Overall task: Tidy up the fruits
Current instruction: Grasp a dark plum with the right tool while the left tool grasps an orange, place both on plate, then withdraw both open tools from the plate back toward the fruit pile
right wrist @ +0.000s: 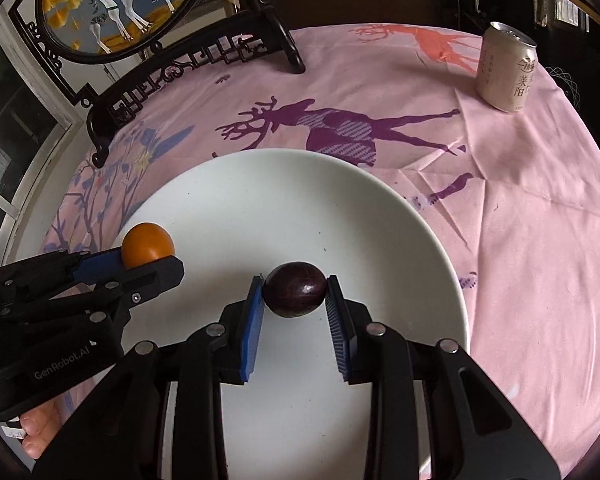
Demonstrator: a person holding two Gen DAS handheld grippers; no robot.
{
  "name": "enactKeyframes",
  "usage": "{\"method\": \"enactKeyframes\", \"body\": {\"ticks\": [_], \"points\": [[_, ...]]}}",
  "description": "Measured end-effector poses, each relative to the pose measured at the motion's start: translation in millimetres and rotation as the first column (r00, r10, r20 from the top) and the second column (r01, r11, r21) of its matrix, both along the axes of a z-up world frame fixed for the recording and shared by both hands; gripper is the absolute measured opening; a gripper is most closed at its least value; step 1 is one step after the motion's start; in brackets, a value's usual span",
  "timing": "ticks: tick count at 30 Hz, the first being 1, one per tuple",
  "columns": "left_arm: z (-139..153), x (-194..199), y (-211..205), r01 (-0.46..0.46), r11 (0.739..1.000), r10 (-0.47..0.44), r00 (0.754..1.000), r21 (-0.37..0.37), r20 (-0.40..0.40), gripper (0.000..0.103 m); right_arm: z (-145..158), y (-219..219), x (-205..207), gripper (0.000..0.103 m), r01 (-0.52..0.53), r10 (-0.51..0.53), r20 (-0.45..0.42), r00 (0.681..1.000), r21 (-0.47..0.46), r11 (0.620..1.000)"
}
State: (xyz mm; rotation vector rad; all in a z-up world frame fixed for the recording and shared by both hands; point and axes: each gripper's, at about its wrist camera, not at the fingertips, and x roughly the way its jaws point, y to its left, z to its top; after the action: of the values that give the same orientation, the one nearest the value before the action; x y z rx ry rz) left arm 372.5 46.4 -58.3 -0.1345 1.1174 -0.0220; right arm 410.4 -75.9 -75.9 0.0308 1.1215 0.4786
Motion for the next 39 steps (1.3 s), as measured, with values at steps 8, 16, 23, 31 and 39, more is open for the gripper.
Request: {"method": "enactKeyframes", "body": {"ticks": [8,16,23,31,39], "points": [[24.5,-10.8,4.7,0.003,1.000,-0.002,1.000,-0.031,0.029,0.042,25.3,-22.0,-19.4,0.054,0.048,-0.047,0.036,0.998,-0.036,0.998],[82.6,-163.9,19.9,-0.004,1.000,0.005,0.965,-0.004,0.262,0.066,80.4,-59.0,-177.8,0.076,0.046,-0.047,0.193,0.980,0.006,0.999],[43.0,-282.3,16.3,-0.023,0.999,0.012,0.957,0.036,0.290,0.076,44.6,-64.2,-276.0,0.082,0.142,-0.141,0.172,0.975,0.010,0.990],[19.8,-321.0,22.7,-0.064,0.993,0.033,0.962,0.104,0.272,0.085,44.8,-49.3,-314.0,0.082,0.109,-0.095,0.212,0.973,-0.058,0.992],[-3.5,-328.5,29.6,-0.058,0.993,0.036,0.979,0.105,0.201,0.085,16.5,-38.3,-329.5,0.044,0.057,-0.047,0.171,0.984,-0.057,0.997]]}}
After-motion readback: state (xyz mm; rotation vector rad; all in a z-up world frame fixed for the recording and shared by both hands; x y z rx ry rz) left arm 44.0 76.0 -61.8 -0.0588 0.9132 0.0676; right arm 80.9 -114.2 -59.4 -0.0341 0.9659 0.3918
